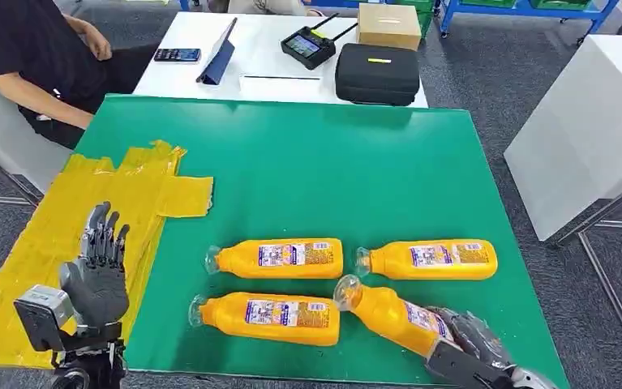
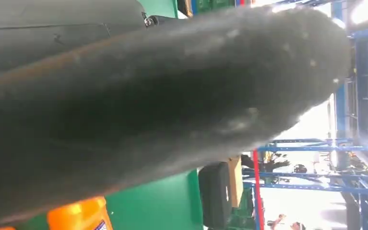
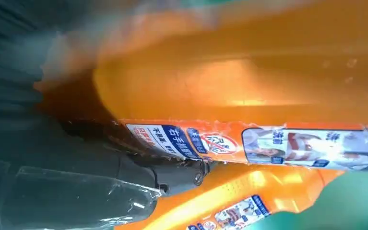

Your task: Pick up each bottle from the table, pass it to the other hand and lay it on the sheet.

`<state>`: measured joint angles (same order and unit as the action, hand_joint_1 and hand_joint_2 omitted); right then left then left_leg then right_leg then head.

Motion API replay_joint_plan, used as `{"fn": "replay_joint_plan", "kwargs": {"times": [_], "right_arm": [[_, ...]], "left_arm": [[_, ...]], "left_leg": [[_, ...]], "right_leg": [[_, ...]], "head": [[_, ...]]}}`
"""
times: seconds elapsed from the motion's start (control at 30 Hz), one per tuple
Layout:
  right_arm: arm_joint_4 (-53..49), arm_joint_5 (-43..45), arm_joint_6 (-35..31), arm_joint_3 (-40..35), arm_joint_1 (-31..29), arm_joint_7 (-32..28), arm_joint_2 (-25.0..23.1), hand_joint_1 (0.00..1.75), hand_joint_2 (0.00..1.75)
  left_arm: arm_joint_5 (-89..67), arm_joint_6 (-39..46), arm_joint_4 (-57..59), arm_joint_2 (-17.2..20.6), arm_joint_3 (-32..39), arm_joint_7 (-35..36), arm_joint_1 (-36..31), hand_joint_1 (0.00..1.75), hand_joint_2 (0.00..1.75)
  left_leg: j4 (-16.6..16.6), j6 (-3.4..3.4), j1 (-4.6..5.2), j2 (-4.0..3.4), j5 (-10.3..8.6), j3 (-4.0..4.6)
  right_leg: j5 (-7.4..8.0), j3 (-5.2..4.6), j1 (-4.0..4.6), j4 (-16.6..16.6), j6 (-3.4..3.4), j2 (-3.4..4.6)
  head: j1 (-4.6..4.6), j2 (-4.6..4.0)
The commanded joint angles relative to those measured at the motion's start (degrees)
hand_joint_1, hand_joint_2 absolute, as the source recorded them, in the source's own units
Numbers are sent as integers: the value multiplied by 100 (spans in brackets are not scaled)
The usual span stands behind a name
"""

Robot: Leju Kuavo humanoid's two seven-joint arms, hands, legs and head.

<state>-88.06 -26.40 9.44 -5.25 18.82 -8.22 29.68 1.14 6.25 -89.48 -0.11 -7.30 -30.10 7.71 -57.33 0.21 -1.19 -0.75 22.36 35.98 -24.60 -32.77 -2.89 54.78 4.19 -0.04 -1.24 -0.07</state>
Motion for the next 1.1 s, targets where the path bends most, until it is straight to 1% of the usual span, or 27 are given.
{"fn": "replay_joint_plan", "kwargs": {"times": [0.03, 0.07, 0.1, 0.13, 0.17, 0.2, 0.23, 0.27, 0.3, 0.33, 0.37, 0.4, 0.47, 0.5, 0.53, 0.57, 0.63, 0.67, 0.7, 0.73, 0.77, 0.8, 0.83, 0.93, 1.0, 1.07, 1.1], "right_arm": [[-672, 1492, 258, 391, 254, -946, -182, 175, 175], [-1065, 2232, 602, 667, 390, -1178, -365, 175, 175], [-1454, 2661, 870, 906, 507, -1306, -566, 175, 175], [-1598, 2759, 947, 981, 537, -1327, -646, 175, 175], [-1793, 2869, 953, 1071, 562, -1359, -774, 175, 175], [-1872, 2923, 915, 1116, 559, -1359, -803, 175, 175], [-1833, 2951, 714, 1075, 505, -1409, -688, 175, 175], [-1667, 3038, 667, 1005, 338, -1439, -661, 175, 175], [-1441, 3023, 660, 851, 103, -1443, -652, 175, 175], [-1020, 2627, 347, 529, -389, -1378, -797, 175, 175], [-645, 2292, 133, 186, -804, -1316, -931, 175, 175], [-260, 2143, -46, -108, -1215, -1261, -1128, 175, 175], [726, 1941, -545, -835, -2257, -1158, -1762, 175, 175], [1058, 1767, -832, -1059, -2608, -1092, -2025, 175, 175], [1339, 1816, -944, -1294, -2908, -1017, -2245, 175, 175], [1418, 1850, -1011, -1393, -3018, -973, -2327, 175, 175], [1423, 1820, -1154, -1543, -3202, -826, -2724, 175, 175], [1353, 1710, -1242, -1619, -3225, -682, -2838, 175, 175], [1235, 1679, -1290, -1644, -3187, -556, -2900, 175, 175], [1207, 1673, -1237, -1698, -3193, -447, -2951, 175, 175], [1210, 1563, -1280, -1755, -3209, -303, -2972, 175, 175], [1225, 1532, -1289, -1783, -3221, -252, -3005, 175, 175], [1335, 1476, -1263, -1830, -3290, -123, -3060, 175, 175], [1775, 1294, -1215, -1985, -3612, 15, -3284, 175, 175], [1993, 1190, -1188, -2086, -3796, 111, -3463, 175, 175], [2101, 1042, -1237, -2210, -3879, 241, -3581, 175, 175], [2131, 1018, -1233, -2241, -3888, 262, -3610, 175, 175]], "left_arm": [[665, -552, 454, 127, 105, 0, -91, 0, 0], [679, -608, 515, 153, 69, 4, -107, 0, 0], [808, -782, 554, 130, 37, -64, -132, 0, 0], [825, -808, 570, 122, 20, -68, -145, 0, 0], [808, -814, 571, 98, -30, -63, -163, 0, 175], [809, -826, 557, 80, -82, -61, -164, 0, 175], [858, -888, 532, 59, -160, -46, -147, 0, 175], [888, -918, 495, 26, -208, -40, -127, 0, 175], [905, -941, 451, 1, -266, -26, -97, 0, 175], [929, -969, 353, -20, -360, -15, -24, 0, 175], [946, -1007, 273, -20, -450, -3, 37, 0, 175], [989, -1042, 208, -22, -538, 17, 81, 0, 175], [1050, -1093, 148, -37, -790, 129, 65, 0, 175], [1072, -1098, 128, -66, -884, 180, 34, 0, 175], [1038, -1039, 112, -68, -1003, 244, -10, 0, 175], [1016, -997, 122, -69, -1070, 269, -48, 0, 175], [845, -921, 164, -73, -1252, 296, -146, 0, 175], [768, -885, 189, -101, -1327, 303, -198, 0, 175], [758, -890, 223, -109, -1406, 316, -258, 0, 175], [648, -876, 249, -120, -1513, 354, -328, 0, 175], [555, -837, 295, -146, -1592, 387, -402, 0, 175], [513, -814, 325, -187, -1646, 413, -456, 0, 175], [447, -790, 402, -214, -1743, 457, -574, 0, 175], [467, -742, 568, -302, -1792, 533, -798, 0, 175], [526, -748, 637, -360, -1761, 575, -896, 0, 175], [538, -783, 638, -394, -1765, 612, -960, 0, 175], [552, -801, 623, -409, -1762, 642, -975, 0, 175]], "left_leg": [[2, 1, 2, 7, 6, -7], [-1, 1, 0, 9, 11, -11], [-1, 0, 2, 9, 10, -8], [2, -1, 4, 11, 6, -2], [0, -2, 3, 15, 11, -8], [3, -2, 2, 12, 7, -4], [6, -1, 2, 11, 5, -4], [3, -1, -2, 13, 11, -11], [2, 1, -2, 9, 9, -6], [4, 1, -2, -3, 4, -3], [5, 3, -5, -7, 9, -12], [9, 2, -9, -24, 7, -13], [17, 2, -15, -58, 9, -28], [17, -7, -18, -53, -1, -14], [20, -10, -27, -79, -3, -22], [22, -10, -23, -84, -6, -25], [11, -16, -19, -70, -22, 1], [11, -17, -18, -70, -29, -1], [9, -14, -16, -61, -37, 8], [9, -17, -19, -58, -37, 4], [5, -17, -22, -44, -48, 18], [5, -17, -24, -44, -47, 17], [4, -17, -24, -37, -50, 23], [5, -14, -21, -31, -46, 16], [3, -16, -20, -24, -52, 37], [2, -16, -17, -22, -49, 34], [4, -17, -16, -17, -53, 41]], "right_leg": [[-7, 6, 1, 1, -24, -4], [-12, 9, 4, 4, -37, -5], [-13, 3, 3, 7, -38, -5], [-10, -1, -1, 6, -29, -9], [-18, 4, 2, 11, -43, -12], [-11, 1, 2, 5, -34, -10], [-8, 1, 2, 1, -27, -9], [-14, 7, 7, 3, -41, -9], [-9, 2, 7, 0, -30, -6], [0, -6, 5, -6, -19, 5], [0, 4, 9, -10, -32, 10], [8, 3, 12, -17, -26, 27], [20, 11, 21, -29, -47, 61], [27, 0, 21, -29, -26, 52], [39, -1, 31, -36, -34, 77], [42, -4, 28, -31, -50, 80], [48, -33, 22, -13, -31, 66], [48, -36, 21, -8, -40, 69], [47, -40, 18, -5, -30, 56], [47, -37, 22, 1, -48, 56], [46, -40, 23, 4, -34, 38], [46, -40, 27, 5, -42, 37], [46, -41, 26, 4, -30, 30], [41, -30, 25, 5, -48, 26], [47, -44, 21, 7, -33, 21], [47, -42, 20, 10, -46, 26], [49, -48, 17, 7, -36, 23]], "head": [[0, 0], [0, 0], [0, 0], [0, 0], [0, 0], [-2, 0], [-2, 0], [0, 0], [-2, 0], [-2, 0], [0, 0], [0, 0], [0, 0], [2, 0], [2, 0], [-2, 0], [0, 0], [0, 0], [0, 0], [0, 0], [-2, 0], [2, 0], [0, 0], [0, 0], [2, 0], [2, 0], [0, 0]]}}
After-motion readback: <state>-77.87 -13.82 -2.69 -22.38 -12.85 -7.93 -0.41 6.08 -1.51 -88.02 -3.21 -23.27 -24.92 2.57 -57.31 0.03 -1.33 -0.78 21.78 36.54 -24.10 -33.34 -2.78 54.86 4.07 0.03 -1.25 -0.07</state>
